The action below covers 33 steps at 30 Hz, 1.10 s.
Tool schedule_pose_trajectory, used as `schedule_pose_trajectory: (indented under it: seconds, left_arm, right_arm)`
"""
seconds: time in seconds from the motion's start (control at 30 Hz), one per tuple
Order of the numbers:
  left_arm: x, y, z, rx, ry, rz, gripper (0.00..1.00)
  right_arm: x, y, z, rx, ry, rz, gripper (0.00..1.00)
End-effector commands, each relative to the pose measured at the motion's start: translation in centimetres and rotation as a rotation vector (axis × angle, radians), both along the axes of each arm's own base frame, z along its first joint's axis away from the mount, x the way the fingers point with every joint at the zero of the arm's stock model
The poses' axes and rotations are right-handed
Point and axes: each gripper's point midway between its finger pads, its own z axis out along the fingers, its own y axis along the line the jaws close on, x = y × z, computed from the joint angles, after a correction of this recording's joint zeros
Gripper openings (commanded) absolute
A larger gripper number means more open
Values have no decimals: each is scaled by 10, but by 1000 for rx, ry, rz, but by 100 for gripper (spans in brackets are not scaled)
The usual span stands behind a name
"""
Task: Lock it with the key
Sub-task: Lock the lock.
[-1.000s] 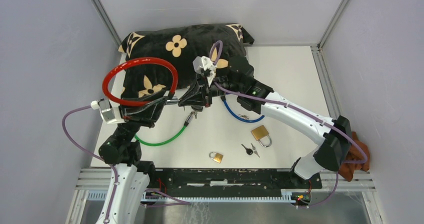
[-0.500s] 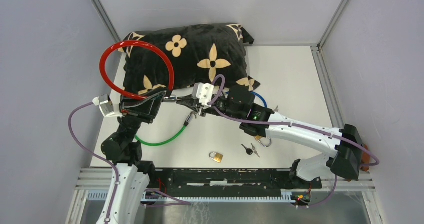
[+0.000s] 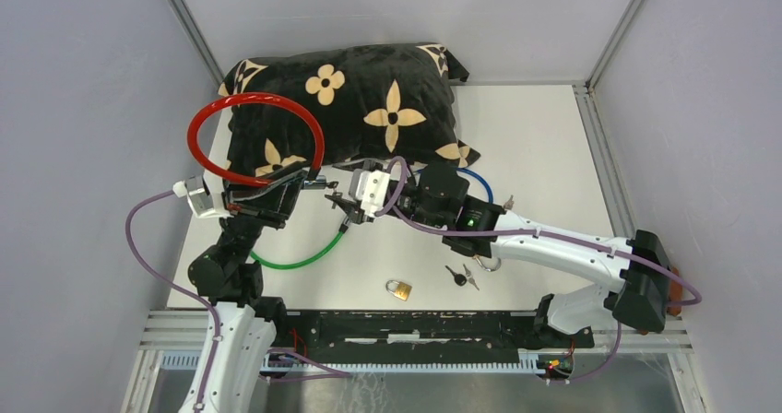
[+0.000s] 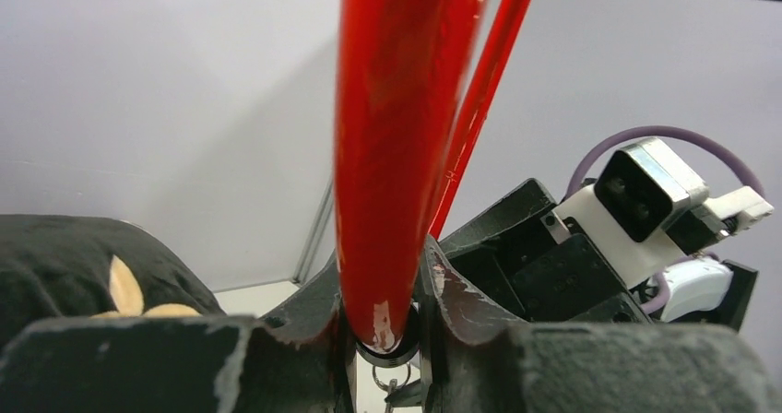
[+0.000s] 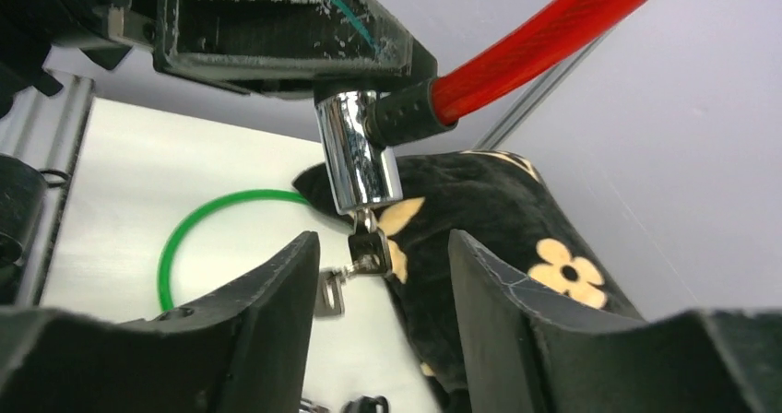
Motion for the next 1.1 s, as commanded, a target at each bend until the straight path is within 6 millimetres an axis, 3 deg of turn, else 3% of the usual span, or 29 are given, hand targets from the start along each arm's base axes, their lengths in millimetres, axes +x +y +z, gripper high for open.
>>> schedule_pose_trajectory:
  seconds: [0.0, 0.13, 0.3, 0.53, 0.67, 0.73, 0.83, 0.9, 0.93, 1.07]
  left_arm:
    - [-14, 6, 22, 60, -175, 89, 2]
    - [-18, 1, 21, 101, -199, 77, 2]
    - [-21, -3, 17, 122, -202, 57, 2]
    - [-21, -8, 8, 134, -171, 16, 2]
    - [-19, -11, -1, 147, -145, -3, 2]
    - [-17, -12, -7, 156, -129, -9, 2]
    - [-14, -13, -17, 172, -111, -6, 2]
    - [-10, -12, -25, 175, -90, -1, 2]
    - [-8, -11, -28, 173, -77, 3, 2]
    - [-5, -11, -35, 177, -65, 10, 2]
  right_arm:
    - [-2, -21, 15, -3, -112, -30, 63]
    - [-1, -31, 0, -66, -111, -49, 74]
    - [-14, -33, 12, -76, -32, 112, 82]
    - [-30, -24, 84, 213, 150, 343, 83]
    - [-30, -15, 114, 308, 186, 397, 79]
    - [-29, -11, 119, 323, 192, 409, 68]
    - [-29, -11, 125, 335, 189, 413, 27]
    - [-27, -15, 130, 348, 185, 401, 4]
    - [-26, -18, 134, 354, 180, 395, 0]
    - [-20, -33, 143, 378, 170, 356, 0]
